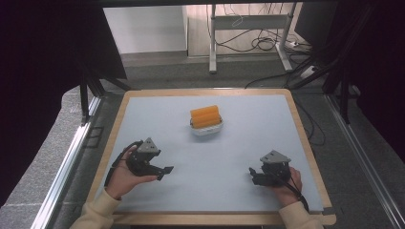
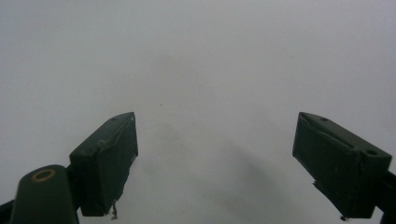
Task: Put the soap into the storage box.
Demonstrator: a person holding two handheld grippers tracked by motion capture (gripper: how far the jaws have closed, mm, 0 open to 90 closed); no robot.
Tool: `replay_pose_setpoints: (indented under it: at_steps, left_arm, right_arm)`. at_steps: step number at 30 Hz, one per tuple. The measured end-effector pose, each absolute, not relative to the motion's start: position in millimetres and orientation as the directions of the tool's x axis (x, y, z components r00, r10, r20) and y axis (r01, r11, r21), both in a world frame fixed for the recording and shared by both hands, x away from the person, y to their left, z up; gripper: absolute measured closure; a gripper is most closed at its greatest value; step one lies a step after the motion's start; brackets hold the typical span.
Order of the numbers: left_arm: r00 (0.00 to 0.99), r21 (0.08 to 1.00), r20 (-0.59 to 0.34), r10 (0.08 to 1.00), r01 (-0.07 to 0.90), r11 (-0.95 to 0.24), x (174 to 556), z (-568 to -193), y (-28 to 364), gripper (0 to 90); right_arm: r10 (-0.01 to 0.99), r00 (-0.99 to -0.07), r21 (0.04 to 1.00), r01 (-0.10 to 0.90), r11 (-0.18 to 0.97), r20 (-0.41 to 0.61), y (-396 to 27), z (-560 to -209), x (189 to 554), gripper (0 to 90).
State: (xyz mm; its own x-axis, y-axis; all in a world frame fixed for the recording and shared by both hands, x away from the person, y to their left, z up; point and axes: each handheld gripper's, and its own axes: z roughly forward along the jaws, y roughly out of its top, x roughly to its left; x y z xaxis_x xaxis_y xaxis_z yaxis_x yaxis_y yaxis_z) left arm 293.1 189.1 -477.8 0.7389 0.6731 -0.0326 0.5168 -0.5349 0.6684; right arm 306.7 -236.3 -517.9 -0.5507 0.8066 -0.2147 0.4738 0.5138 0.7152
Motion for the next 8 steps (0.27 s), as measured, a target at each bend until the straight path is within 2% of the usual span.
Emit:
replay_pose_setpoints:
  at_steps: [8]
  left_arm:
    - [0.729, 0.677, -0.025, 0.684, 0.516, -0.525, 294.5, -479.3, 188.4, 18.2]
  right_arm:
    - [0.811, -0.540, 0.745, 0.442, 0.500, -0.224, -238.5, -514.5, 305.6, 14.6]
